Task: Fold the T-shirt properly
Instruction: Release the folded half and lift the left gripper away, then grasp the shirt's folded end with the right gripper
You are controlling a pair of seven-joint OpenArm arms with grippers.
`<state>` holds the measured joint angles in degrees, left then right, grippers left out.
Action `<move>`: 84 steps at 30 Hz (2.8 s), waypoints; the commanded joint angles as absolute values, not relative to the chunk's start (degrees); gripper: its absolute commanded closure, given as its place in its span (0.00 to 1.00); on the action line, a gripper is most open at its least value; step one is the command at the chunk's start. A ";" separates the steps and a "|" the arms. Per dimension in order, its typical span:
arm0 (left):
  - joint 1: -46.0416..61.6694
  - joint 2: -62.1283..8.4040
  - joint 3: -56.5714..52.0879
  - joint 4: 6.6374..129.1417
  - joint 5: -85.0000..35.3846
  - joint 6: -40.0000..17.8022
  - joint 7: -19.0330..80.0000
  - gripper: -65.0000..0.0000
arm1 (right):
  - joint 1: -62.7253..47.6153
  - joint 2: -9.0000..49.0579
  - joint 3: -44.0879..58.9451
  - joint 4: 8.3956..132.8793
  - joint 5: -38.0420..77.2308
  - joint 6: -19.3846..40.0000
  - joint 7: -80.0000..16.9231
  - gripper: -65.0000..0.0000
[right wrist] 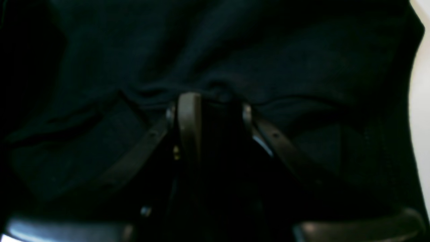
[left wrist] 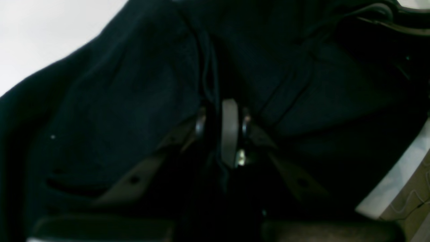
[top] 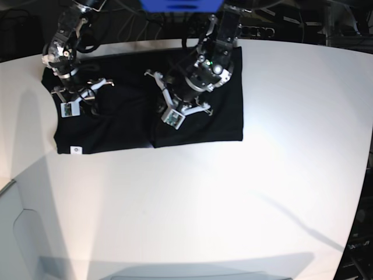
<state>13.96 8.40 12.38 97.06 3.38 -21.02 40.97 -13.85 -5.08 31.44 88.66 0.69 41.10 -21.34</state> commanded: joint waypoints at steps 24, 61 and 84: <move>18.15 2.86 -9.71 111.60 -6.20 -21.76 40.13 0.42 | -14.37 -5.23 31.34 88.22 -2.68 40.00 -26.42 0.74; 20.53 -11.30 14.20 111.43 -22.46 -21.58 39.78 0.42 | -14.46 -5.23 31.78 94.02 -2.68 40.00 -26.51 0.74; 25.54 -17.54 -25.27 104.92 -41.54 -22.02 40.04 0.42 | -7.43 -6.11 48.84 97.98 -2.77 40.00 -26.51 0.54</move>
<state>25.54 -16.97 -24.82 104.07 -40.60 -21.63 41.36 -7.53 -6.59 48.69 97.03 -3.49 40.69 -27.53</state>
